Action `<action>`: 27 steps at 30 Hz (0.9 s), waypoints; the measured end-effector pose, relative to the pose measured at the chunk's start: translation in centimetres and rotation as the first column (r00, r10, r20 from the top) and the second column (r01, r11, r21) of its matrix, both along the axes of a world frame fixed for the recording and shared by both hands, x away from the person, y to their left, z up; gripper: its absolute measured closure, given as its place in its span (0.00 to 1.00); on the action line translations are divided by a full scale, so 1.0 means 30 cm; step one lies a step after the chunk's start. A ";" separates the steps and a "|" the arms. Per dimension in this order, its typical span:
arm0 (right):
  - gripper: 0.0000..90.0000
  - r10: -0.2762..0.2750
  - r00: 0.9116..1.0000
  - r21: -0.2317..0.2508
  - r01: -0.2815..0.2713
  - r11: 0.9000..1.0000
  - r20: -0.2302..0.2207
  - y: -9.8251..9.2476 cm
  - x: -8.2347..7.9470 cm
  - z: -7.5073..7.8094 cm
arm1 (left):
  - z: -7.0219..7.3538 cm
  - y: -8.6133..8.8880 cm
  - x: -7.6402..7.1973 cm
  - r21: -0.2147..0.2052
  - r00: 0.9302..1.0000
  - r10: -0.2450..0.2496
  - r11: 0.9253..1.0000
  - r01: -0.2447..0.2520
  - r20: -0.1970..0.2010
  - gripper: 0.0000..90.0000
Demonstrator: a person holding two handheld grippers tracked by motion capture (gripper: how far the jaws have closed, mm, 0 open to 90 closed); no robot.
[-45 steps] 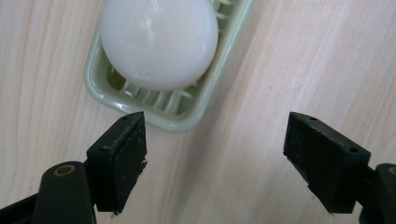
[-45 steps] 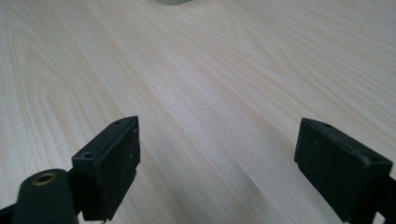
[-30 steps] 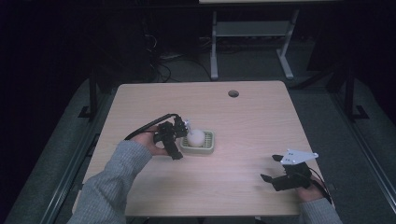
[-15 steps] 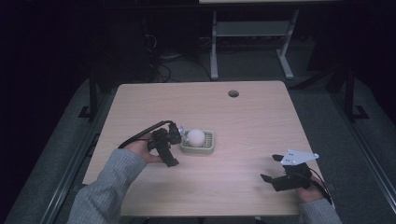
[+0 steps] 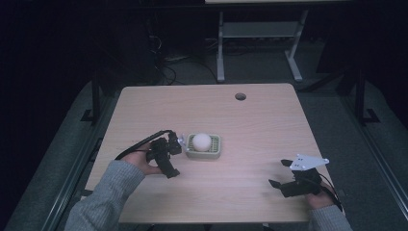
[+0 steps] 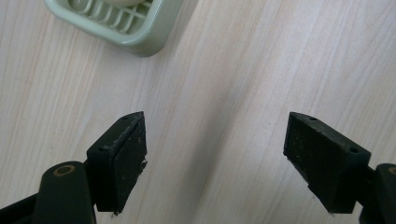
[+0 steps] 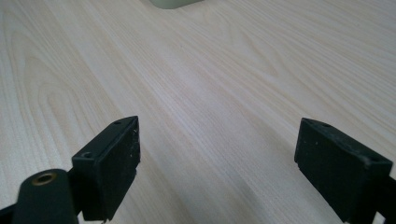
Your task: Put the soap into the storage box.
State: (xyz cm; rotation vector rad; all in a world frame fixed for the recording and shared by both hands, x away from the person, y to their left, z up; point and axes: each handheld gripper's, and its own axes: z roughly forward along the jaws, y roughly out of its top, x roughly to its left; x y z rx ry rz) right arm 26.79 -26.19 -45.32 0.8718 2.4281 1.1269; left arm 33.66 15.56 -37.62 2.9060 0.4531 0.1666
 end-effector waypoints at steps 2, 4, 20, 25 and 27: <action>0.15 0.001 1.000 -0.003 -0.001 1.000 0.001 0.001 0.000 0.000 | 0.000 0.007 -0.004 0.001 1.000 0.000 1.000 0.000 0.000 0.24; 0.15 0.002 1.000 -0.003 -0.002 1.000 -0.001 0.000 0.000 -0.001 | -0.002 0.012 -0.008 0.005 1.000 0.001 1.000 -0.001 -0.002 0.24; 0.15 -0.013 1.000 -0.006 0.013 1.000 0.012 0.001 -0.007 0.005 | -0.008 0.059 -0.053 -0.014 1.000 0.017 1.000 -0.017 0.009 0.24; 0.15 -0.022 0.999 -0.003 0.022 1.000 0.024 0.002 -0.011 0.014 | -0.007 0.083 -0.074 -0.027 1.000 0.025 0.999 -0.024 0.019 0.24; 0.15 -0.021 0.999 -0.001 0.021 1.000 0.028 0.003 -0.014 0.016 | -0.008 0.093 -0.082 -0.025 0.999 0.028 0.999 -0.028 0.022 0.24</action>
